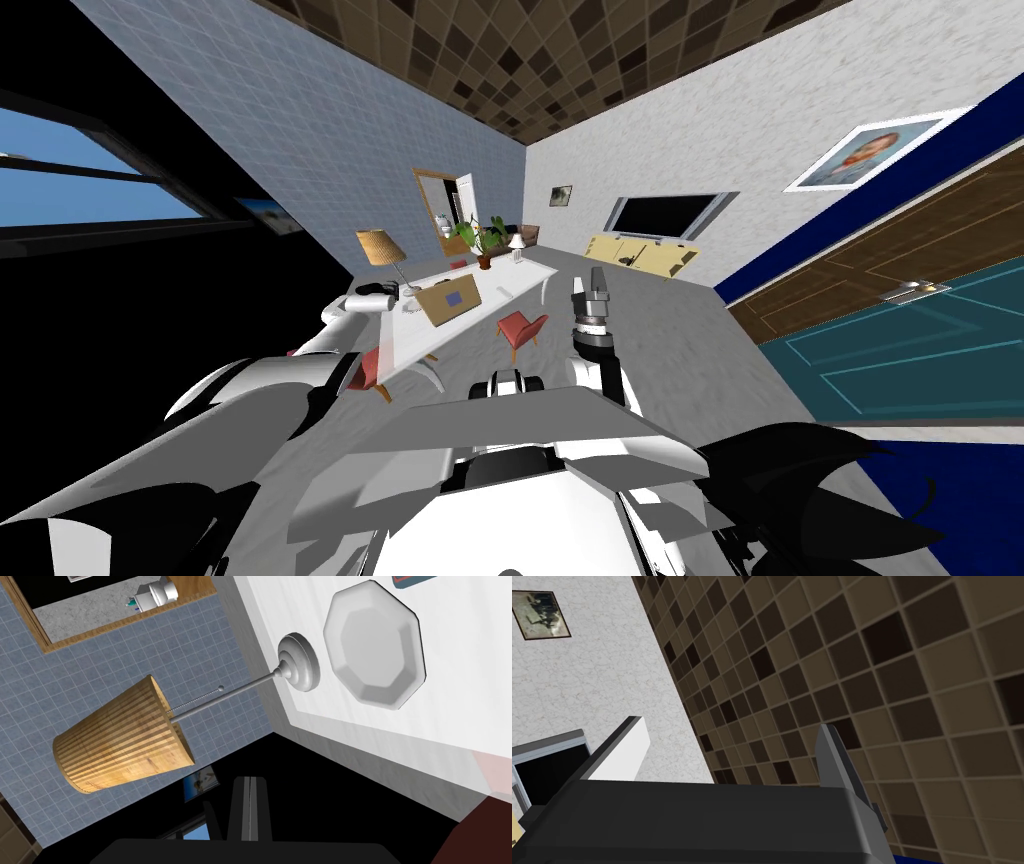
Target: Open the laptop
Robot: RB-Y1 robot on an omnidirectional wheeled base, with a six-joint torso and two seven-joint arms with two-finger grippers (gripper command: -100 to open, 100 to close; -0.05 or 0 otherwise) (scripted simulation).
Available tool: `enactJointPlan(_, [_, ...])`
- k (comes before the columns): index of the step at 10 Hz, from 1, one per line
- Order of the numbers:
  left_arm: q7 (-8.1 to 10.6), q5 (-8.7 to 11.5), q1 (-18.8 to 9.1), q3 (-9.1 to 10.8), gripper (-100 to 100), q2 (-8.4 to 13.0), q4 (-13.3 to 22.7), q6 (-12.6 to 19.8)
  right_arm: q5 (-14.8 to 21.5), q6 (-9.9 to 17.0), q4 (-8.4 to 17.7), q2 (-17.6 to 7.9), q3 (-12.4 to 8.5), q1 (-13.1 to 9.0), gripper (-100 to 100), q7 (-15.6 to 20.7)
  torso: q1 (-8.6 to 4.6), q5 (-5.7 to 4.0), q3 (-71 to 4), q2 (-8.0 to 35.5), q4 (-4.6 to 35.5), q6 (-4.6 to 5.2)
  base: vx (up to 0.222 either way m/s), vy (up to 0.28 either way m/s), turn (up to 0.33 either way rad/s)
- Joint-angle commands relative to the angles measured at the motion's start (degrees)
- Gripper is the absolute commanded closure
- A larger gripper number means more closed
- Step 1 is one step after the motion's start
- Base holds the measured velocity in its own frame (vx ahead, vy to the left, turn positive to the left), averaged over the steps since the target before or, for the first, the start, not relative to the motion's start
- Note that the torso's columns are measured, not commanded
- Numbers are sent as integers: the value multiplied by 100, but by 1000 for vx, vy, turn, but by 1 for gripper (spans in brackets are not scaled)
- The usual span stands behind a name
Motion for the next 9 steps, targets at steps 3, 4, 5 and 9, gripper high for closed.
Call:
enactJointPlan(3, [673, 755, 751, -501, 100, 803, -697, 280, 0, 0, 0, 0, 0, 1, 0, 0, 12, 3, -5, -7, -2, -9, 31, 17, -155])
enactJointPlan(4, [766, 831, 882, -501, 100, 986, -764, 280, 0, 0, 0, 0, 0, 0, 0, 0, 8, 3, -6, -9, -3, 5, 35, 26, -201])
enactJointPlan(5, [911, 831, 1062, -501, 100, 1161, -917, 280, 0, 0, 0, 0, 0, 0, 0, 0, 7, 2, -5, -8, -2, -3, 17, 12, -29])
enactJointPlan(9, [1467, 1255, 1731, -760, 100, 1733, -1517, 395, 0, 0, 0, 0, -1, 1, 0, 0, 8, 2, -1, -1, 0, -10, 21, 11, -109])
